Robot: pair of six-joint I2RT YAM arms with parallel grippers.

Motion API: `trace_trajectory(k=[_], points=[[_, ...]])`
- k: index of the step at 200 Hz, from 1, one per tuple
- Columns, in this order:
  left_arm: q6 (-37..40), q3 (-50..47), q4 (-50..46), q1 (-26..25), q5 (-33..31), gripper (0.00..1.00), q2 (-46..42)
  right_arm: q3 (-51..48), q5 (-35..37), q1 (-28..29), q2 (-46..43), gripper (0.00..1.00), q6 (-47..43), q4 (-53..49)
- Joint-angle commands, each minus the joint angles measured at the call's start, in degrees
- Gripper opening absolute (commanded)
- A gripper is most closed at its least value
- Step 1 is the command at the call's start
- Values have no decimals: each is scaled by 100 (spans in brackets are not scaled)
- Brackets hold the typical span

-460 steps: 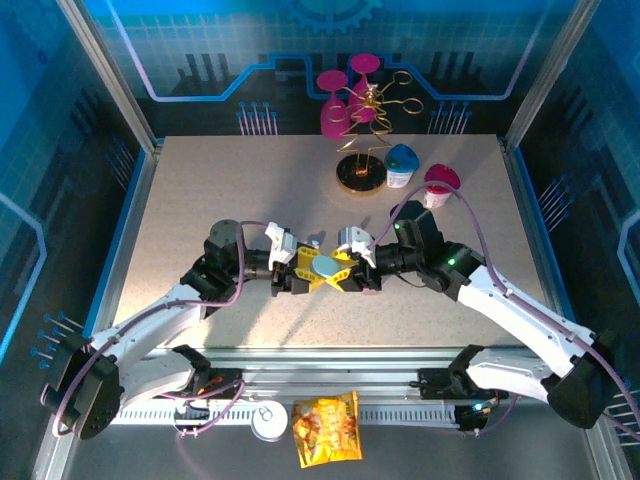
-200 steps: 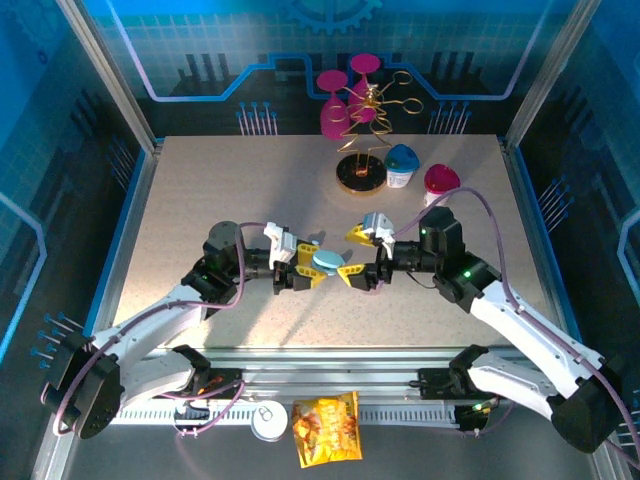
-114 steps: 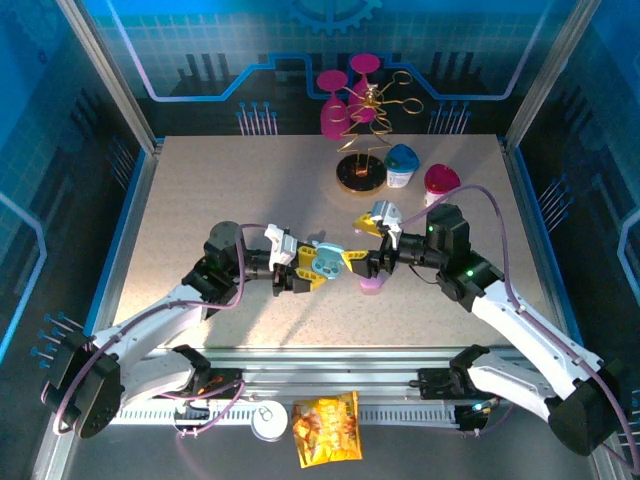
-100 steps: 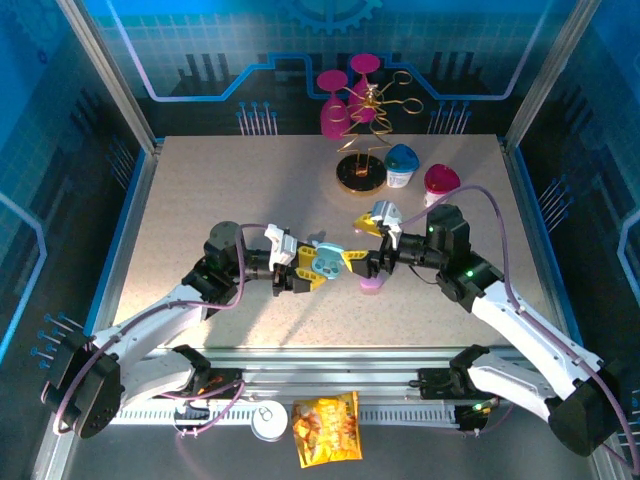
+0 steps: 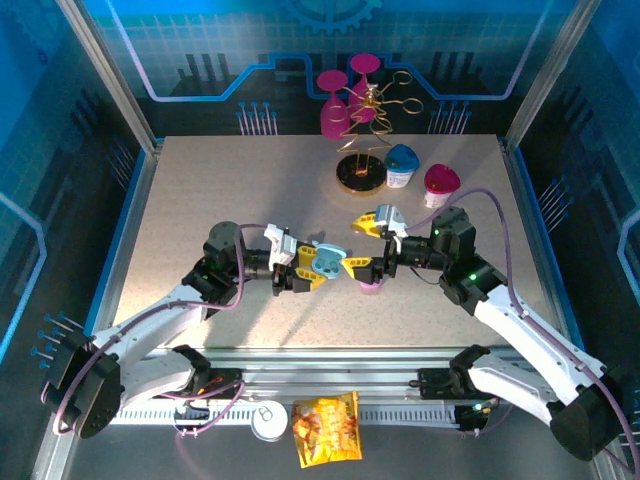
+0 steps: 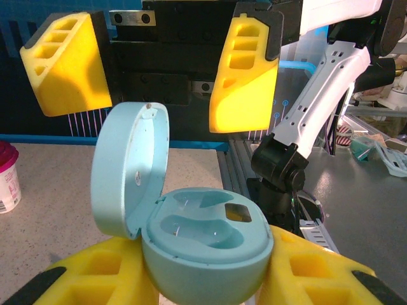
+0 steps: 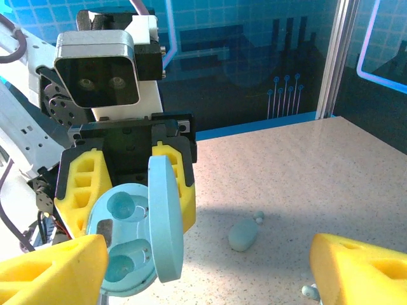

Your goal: Insert the wireless bluetooth earbuds into the charging case

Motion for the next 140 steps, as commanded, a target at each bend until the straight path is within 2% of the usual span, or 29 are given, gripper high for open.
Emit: trace_trajectory(k=[1, 44, 100, 140], points=[[-1, 49, 232, -57, -3, 25, -1, -44, -113, -29, 47, 80, 11, 98], [104, -262, 451, -31, -504, 24, -103, -376, 590, -205, -234, 81, 281, 426], [65, -402, 686, 38, -755, 24, -65, -1168, 1597, -1107, -1093, 83, 1337, 969], [-84, -401, 1068, 94, -993, 24, 81, -1339, 2080, -1566, -952, 82, 1927, 723]])
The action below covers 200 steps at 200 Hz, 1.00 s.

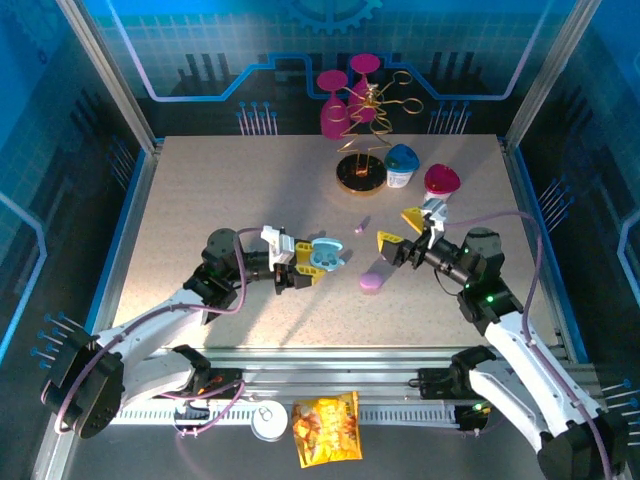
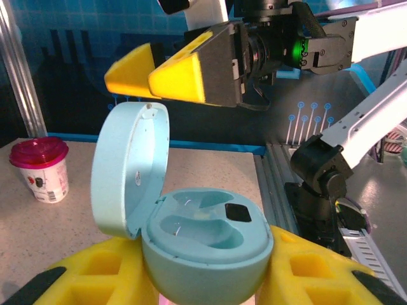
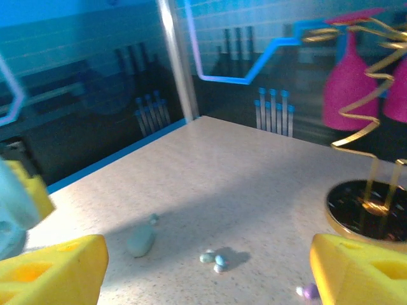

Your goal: Insert the wireless bluetooth earbuds into the charging case

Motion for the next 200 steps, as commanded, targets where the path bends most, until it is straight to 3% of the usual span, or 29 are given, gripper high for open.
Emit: trace_trajectory(k=[1, 45, 89, 153, 200], points=[[-78, -16, 447, 67, -209, 24, 85, -102, 464, -233, 152, 82, 627, 41], [-730, -25, 1803, 222, -335, 23, 684, -26, 399, -261, 959, 80, 938, -45], [-1222, -170, 2847, 427, -475, 20, 900, 239, 1091, 177, 1671, 77, 1278, -782], [-1175, -499, 2620, 630, -519, 21, 382, 1175, 1865, 1359, 3290, 78, 854, -1461], [-998, -584, 2412, 634, -516, 21, 209, 2456, 1746, 1658, 4771, 72, 574, -2069]])
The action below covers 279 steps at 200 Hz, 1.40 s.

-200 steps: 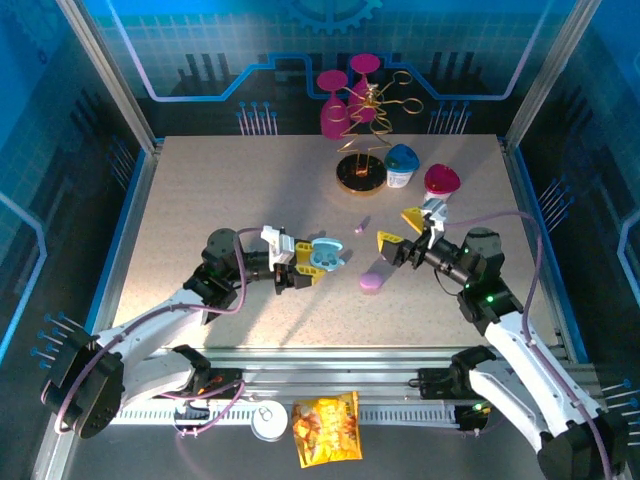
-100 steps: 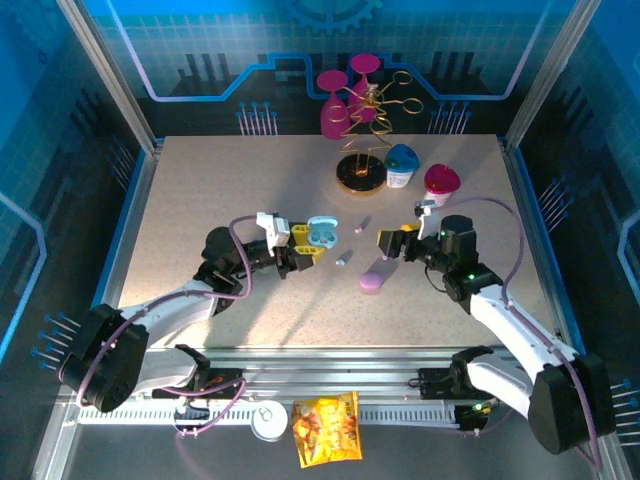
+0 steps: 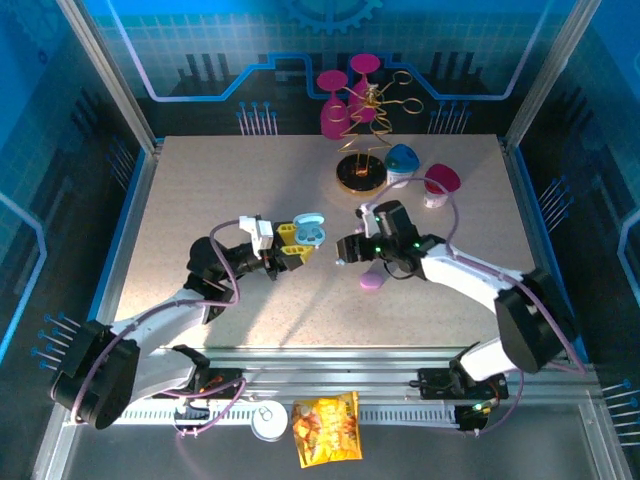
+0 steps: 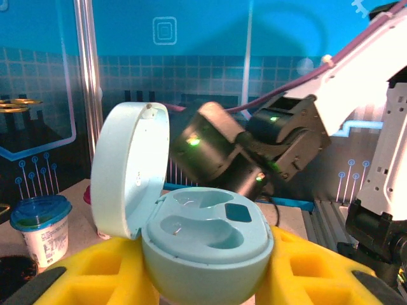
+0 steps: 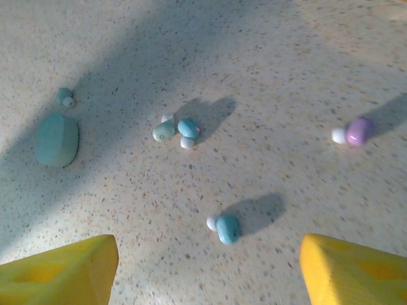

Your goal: Insert the wireless bluetooth earbuds into the charging case

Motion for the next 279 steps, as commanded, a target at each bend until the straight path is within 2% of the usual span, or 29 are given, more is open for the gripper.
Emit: trace_trajectory(k=[1, 30, 69, 136, 209, 262, 279], points=[[186, -105, -43, 44, -52, 21, -135, 585, 30, 87, 546, 71, -221, -502], [313, -98, -260, 50, -30, 21, -232, 1088, -153, 107, 1273, 67, -232, -721], [402, -81, -383, 50, -25, 21, -285, 1550, -368, 153, 1965, 66, -306, -1014], [459, -60, -493, 50, -33, 21, -305, 1493, -851, 241, 2275, 65, -499, -1184], [545, -198, -833, 50, -171, 21, -620, 1325, -963, 509, 2050, 65, -584, -1361], [509, -211, -909, 52, -186, 21, -722, 967, -1734, 662, 1530, 63, -498, -841], [494, -207, -938, 50, -193, 21, -750, 825, -1763, 633, 1359, 62, -428, -564]])
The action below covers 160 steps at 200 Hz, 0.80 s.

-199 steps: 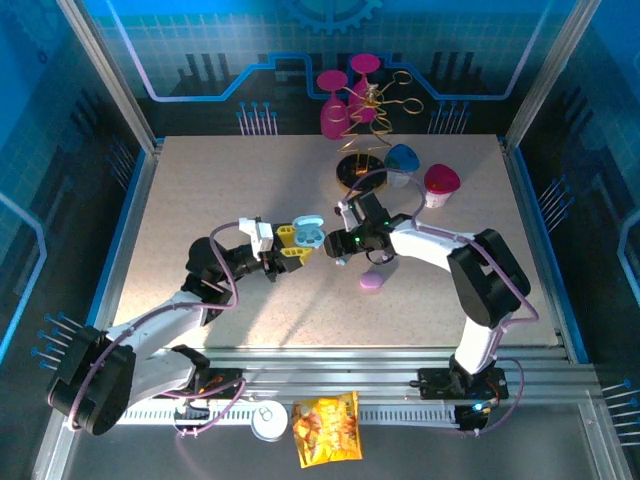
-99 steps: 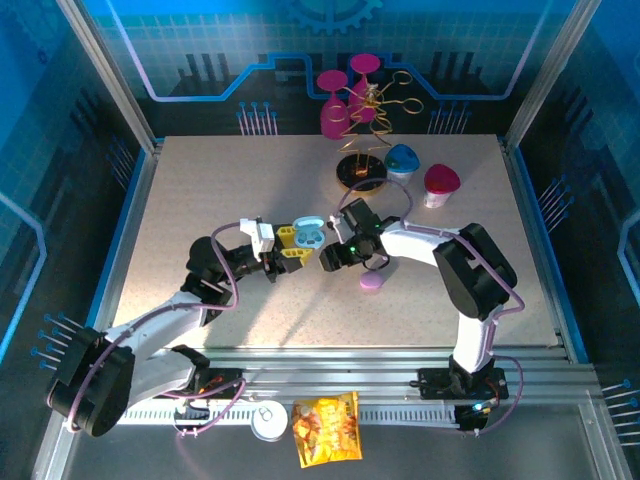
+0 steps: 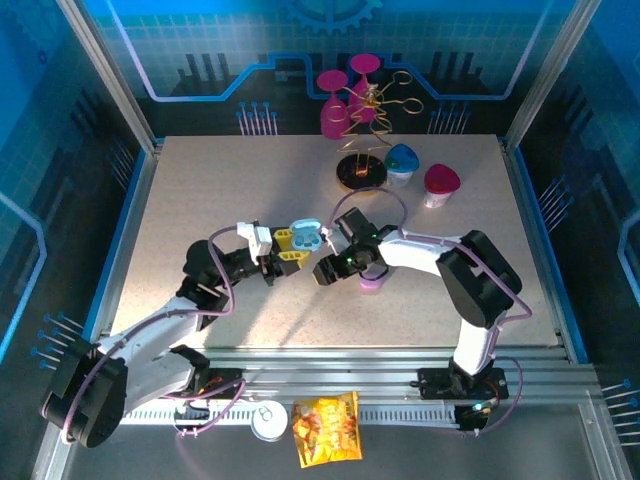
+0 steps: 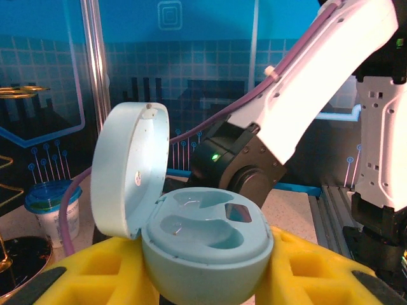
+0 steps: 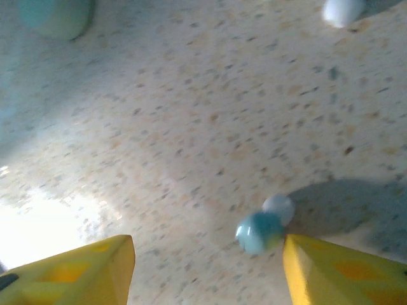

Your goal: Insert the wireless bluetooth earbuds into the charging case

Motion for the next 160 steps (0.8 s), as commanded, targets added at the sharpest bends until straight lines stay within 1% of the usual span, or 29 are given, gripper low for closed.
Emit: trace_trajectory(k=[1, 27, 42, 62, 78, 108, 135, 160], points=[[46, -72, -16, 46, -60, 21, -155, -189, -409, 35, -437, 62, 63, 455], [-7, -65, 11, 46, -72, 21, -160, -38, 209, 11, -360, 63, -88, 296], [-27, -5, -19, 47, -77, 21, -158, 185, 336, 8, -187, 64, -259, 171], [59, 168, -220, 46, -51, 21, -145, 568, 144, 4, 126, 64, -415, -1], [186, 306, -457, 45, 10, 21, -175, 751, -105, 5, 361, 63, -470, 68], [224, 318, -498, 46, -53, 21, -232, 1069, -389, 2, 804, 63, -516, -34], [132, 221, -463, 46, -102, 21, -322, 1090, -608, -11, 968, 62, -604, -129], [292, 272, -808, 46, -92, 21, -481, 914, -638, -34, 957, 62, -648, -167]])
